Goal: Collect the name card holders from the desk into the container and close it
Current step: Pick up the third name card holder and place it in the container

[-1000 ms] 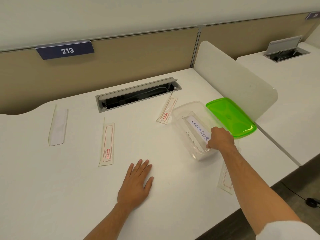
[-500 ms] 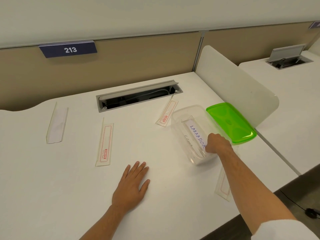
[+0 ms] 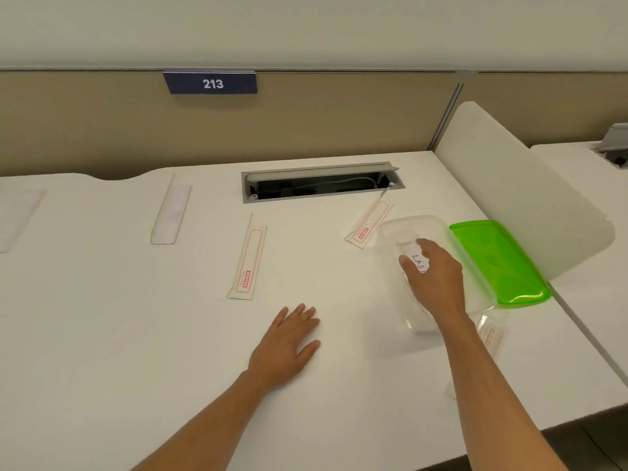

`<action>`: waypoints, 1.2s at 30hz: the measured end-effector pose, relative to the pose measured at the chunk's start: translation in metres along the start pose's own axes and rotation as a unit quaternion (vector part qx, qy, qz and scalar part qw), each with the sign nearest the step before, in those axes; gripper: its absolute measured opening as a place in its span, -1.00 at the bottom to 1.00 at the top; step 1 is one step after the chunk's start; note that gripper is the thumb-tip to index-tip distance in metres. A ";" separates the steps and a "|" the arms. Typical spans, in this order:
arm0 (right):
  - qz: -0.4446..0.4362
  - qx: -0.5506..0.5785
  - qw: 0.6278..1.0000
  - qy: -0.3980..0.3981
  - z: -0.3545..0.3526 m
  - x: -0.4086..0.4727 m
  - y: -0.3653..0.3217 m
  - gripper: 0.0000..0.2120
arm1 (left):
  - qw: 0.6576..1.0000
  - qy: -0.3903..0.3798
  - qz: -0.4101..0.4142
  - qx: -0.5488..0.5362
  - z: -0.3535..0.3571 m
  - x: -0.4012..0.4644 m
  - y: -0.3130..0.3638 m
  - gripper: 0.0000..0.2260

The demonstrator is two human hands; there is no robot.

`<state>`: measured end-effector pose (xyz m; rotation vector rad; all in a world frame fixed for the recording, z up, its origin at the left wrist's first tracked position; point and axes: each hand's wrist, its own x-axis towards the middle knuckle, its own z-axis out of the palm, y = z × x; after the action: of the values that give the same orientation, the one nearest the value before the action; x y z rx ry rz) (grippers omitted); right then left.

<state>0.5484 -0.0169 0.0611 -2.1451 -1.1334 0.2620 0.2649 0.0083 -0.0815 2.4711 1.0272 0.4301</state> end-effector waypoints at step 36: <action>-0.313 -0.143 0.881 -0.325 0.250 -0.220 -0.133 -0.32 | 0.816 0.278 -0.482 0.156 -0.186 -0.258 -0.114 -0.54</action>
<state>0.2135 -0.0203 -0.0671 -1.8220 -2.3058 0.5622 -0.0590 -0.0571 -0.0081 1.6850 2.5486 0.6677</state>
